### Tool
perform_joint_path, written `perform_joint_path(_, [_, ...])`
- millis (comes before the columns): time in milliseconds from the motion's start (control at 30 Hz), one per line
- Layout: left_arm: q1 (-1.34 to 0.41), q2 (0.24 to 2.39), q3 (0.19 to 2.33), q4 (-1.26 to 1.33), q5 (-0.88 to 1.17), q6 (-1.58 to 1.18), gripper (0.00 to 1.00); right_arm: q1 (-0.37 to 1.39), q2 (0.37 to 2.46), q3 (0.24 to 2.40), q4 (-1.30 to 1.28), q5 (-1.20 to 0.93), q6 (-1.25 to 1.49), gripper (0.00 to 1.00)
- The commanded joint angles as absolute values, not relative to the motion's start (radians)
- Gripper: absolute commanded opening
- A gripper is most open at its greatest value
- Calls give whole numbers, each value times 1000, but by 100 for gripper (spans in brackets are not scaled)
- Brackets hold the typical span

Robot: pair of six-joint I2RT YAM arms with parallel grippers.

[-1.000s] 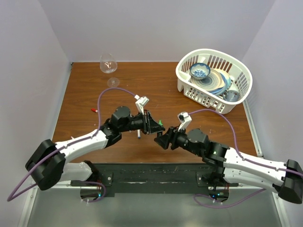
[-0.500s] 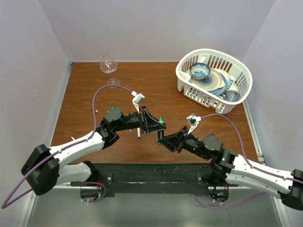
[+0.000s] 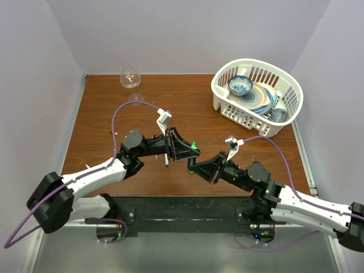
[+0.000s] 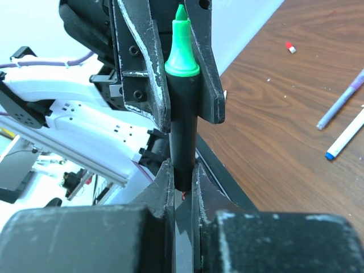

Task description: Insert the pens into the pen caps

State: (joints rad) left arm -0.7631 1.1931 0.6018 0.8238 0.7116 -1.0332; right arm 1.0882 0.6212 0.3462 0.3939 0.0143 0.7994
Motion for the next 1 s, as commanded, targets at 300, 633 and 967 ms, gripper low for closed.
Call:
perform_joint_path(300, [-767, 1207, 563, 917, 724, -1028, 40, 1089, 601, 379, 408, 78, 759, 0])
perform_joint_path(633, [-767, 1213, 538, 922, 706, -1023, 37, 1088, 597, 380, 411, 100, 755, 0])
perform_joint_path(967, [-769, 1207, 551, 928, 684, -1034, 0, 1088, 617, 382, 373, 107, 762, 16])
